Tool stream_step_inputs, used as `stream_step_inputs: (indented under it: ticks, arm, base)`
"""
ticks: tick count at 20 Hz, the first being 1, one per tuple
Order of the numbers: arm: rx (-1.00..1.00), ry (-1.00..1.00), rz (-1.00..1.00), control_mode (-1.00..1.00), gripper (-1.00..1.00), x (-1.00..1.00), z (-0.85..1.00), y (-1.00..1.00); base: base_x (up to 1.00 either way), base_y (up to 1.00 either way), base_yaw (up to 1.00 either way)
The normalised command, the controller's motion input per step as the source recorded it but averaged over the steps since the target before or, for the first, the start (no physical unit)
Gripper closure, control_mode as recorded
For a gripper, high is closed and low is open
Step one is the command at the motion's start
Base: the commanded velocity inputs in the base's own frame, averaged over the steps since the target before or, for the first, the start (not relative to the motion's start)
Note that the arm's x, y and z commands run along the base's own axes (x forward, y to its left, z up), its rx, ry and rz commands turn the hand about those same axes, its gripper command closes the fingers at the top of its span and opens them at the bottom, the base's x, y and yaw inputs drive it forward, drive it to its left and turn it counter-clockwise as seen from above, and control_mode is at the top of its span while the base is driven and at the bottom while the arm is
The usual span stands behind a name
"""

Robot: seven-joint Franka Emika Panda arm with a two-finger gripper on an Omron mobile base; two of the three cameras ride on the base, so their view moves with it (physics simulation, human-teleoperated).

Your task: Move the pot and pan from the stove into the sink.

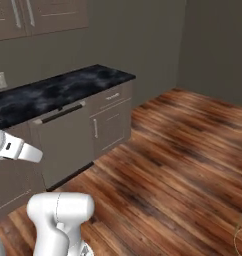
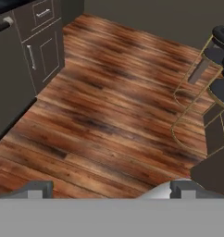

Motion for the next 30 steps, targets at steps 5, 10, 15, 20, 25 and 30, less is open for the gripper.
stream_step_inputs:
  ticks: [5,10,15,20,25,30]
  arm:
    - [0.00,0.00,0.00,1.00,-1.00,0.00,0.00,0.00]
    - [0.00,0.00,0.00,1.00,-1.00,0.00,0.00,0.00]
    - [0.00,0.00,0.00,1.00,-1.00,0.00,0.00,0.00]
    - [0.00,0.00,0.00,1.00,-1.00,0.00,0.00,0.00]
    - [0.00,0.00,0.00,1.00,-1.00,0.00,0.00,0.00]
    - [0.00,0.00,0.00,1.00,-1.00,0.00,0.00,0.00]
  base:
    - [-0.09,0.00,-0.41]
    - [-0.06,0.00,-0.41]
    - [-0.04,0.00,-0.43]
    - [-0.08,0.00,-0.41]
    - [-0.02,0.00,-0.42]
    - [0.00,0.00,-0.45]
